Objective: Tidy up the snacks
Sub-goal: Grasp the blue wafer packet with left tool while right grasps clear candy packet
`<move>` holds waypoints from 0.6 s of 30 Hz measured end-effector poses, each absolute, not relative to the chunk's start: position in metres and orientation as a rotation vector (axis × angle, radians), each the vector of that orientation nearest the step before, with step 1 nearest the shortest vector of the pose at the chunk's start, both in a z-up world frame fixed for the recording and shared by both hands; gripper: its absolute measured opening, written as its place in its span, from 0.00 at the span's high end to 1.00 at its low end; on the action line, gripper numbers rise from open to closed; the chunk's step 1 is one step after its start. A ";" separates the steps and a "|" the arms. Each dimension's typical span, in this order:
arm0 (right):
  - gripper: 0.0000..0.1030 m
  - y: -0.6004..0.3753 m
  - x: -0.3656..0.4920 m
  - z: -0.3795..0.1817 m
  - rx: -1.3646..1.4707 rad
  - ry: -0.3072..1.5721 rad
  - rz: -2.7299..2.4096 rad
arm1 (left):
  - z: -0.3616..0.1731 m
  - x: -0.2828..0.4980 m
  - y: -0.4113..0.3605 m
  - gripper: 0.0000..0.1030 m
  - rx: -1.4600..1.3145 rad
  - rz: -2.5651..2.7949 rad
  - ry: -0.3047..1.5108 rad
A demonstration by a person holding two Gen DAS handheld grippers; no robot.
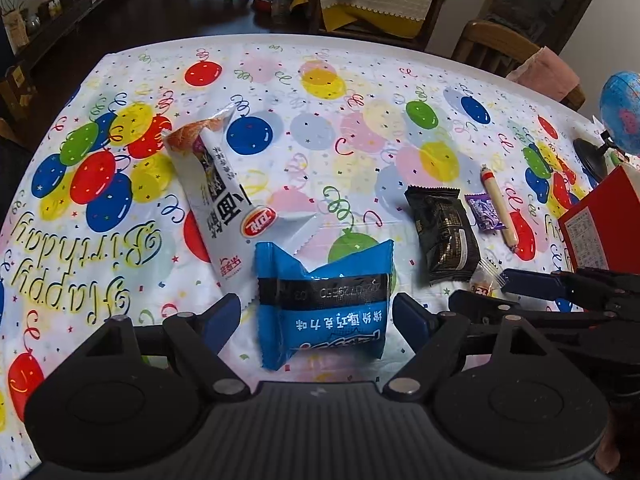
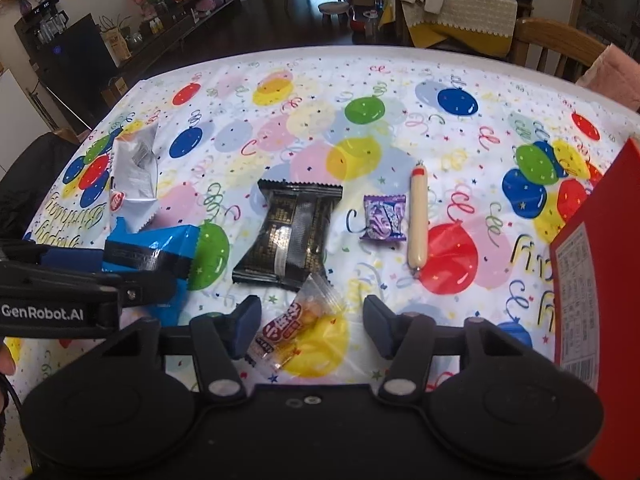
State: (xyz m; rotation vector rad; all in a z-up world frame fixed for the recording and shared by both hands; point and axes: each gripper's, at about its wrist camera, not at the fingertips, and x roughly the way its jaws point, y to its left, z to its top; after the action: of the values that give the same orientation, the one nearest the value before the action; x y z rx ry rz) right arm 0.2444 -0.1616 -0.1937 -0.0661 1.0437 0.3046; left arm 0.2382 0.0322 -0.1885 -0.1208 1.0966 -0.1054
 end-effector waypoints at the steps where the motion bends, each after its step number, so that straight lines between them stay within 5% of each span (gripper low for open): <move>1: 0.49 -0.161 0.244 -0.194 -0.071 1.042 0.306 | -0.189 0.239 0.031 0.19 -0.116 -0.102 1.098; 6: 0.64 -0.160 0.243 -0.193 -0.074 1.040 0.301 | -0.192 0.238 0.026 0.20 -0.096 -0.097 1.100; 10: 0.74 -0.158 0.240 -0.191 -0.081 1.037 0.303 | -0.191 0.238 0.025 0.35 -0.086 -0.100 1.101; 18: 0.78 -0.159 0.230 -0.183 -0.098 1.015 0.287 | -0.187 0.226 0.025 0.46 -0.079 -0.094 1.092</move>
State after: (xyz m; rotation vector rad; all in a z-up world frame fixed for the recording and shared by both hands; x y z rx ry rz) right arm 0.2298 -0.1587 -0.1829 -0.0979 1.0145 0.2874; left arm 0.2264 0.0253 -0.1867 -0.0788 1.0923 -0.0939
